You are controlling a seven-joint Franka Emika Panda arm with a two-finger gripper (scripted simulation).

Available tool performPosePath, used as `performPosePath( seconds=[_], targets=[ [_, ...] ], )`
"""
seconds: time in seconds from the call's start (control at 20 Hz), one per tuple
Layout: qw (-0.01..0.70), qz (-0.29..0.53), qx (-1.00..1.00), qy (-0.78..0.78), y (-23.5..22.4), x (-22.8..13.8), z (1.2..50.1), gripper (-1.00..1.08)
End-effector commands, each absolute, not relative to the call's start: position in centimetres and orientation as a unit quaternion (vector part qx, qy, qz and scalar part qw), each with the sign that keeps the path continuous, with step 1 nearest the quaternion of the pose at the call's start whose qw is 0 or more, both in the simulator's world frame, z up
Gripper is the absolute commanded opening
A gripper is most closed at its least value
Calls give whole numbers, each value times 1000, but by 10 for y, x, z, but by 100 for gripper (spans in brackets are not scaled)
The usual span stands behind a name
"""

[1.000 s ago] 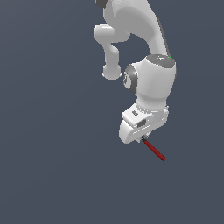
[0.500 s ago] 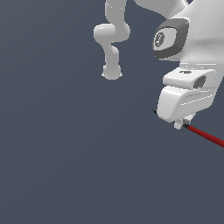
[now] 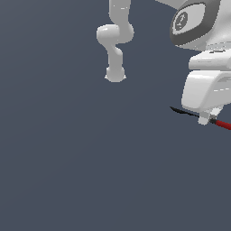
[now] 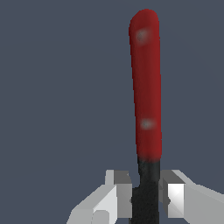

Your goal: Pick up the object and move it to a goal position.

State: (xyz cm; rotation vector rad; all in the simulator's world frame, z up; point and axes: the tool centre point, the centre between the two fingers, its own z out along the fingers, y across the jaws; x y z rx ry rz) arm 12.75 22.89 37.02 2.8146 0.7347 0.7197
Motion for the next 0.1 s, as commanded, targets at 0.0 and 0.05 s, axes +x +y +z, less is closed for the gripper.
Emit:
performPosePath(
  seconds=[0.0, 0.05],
  targets=[
    [73, 238, 937, 244, 227, 128, 369, -100],
    [73, 238, 937, 244, 227, 128, 368, -100]
  ],
)
